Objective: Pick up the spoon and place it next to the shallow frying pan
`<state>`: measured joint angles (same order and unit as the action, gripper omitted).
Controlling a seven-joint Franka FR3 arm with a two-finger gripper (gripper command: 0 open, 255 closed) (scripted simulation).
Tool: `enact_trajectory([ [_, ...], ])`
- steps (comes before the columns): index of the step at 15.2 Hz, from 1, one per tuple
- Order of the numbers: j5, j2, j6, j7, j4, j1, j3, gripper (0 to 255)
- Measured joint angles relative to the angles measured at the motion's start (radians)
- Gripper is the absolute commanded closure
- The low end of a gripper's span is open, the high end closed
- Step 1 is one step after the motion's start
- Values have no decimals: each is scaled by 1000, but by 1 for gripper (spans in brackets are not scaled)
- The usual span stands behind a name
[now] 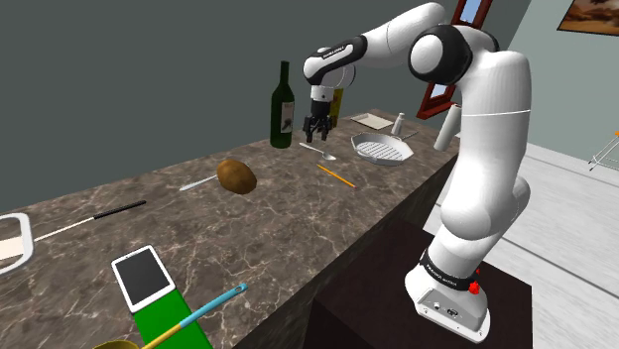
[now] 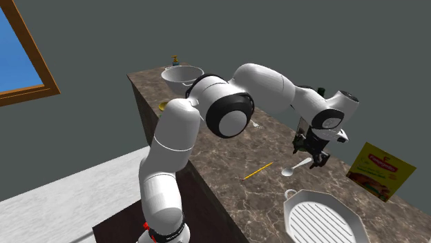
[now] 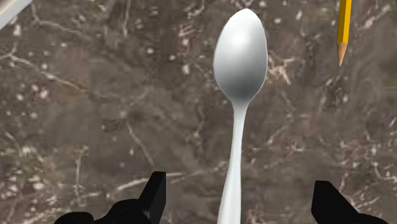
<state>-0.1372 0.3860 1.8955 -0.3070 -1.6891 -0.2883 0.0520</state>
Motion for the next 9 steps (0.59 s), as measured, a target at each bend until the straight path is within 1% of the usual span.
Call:
enact_trajectory([
  [3,3,-10,-67,6,57,-2,1,0],
  [9,4,-7,-85,7,78,-3,2,0],
])
